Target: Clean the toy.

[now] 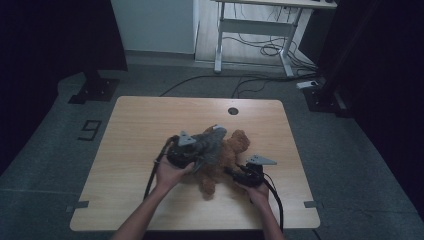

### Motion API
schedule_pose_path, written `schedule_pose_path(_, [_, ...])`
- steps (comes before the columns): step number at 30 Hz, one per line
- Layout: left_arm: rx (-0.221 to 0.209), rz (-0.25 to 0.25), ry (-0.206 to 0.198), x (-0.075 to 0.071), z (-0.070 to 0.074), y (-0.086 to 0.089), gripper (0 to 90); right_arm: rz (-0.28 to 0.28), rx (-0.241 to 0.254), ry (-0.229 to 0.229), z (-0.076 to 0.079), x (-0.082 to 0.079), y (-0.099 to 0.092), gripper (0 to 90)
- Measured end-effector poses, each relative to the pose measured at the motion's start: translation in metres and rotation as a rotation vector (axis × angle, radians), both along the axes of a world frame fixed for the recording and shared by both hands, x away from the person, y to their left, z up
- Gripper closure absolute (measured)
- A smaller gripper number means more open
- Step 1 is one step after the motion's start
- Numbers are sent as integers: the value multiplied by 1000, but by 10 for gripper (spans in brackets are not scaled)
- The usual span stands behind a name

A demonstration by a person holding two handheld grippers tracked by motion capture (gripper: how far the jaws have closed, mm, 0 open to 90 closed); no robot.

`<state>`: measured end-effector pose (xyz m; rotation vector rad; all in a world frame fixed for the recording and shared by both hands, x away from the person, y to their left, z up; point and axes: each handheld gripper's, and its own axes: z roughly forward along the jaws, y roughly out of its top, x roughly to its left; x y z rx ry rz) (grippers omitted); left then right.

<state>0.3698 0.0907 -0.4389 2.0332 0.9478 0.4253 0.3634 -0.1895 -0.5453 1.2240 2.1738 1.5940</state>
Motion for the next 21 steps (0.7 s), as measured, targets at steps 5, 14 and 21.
schedule_pose_path(5, [5, 115, -36, -2, 8, 51, 773, 1, -4, -1, 0, 0, 0, 609])
schedule_pose_path(14, [-30, 211, 74, 4, -44, 98, 774, 4, -2, -3, 0, 0, 0, 610])
schedule_pose_path(21, [-64, 240, 118, 6, -62, 103, 775, -5, -7, -11, -1, 2, 3, 629])
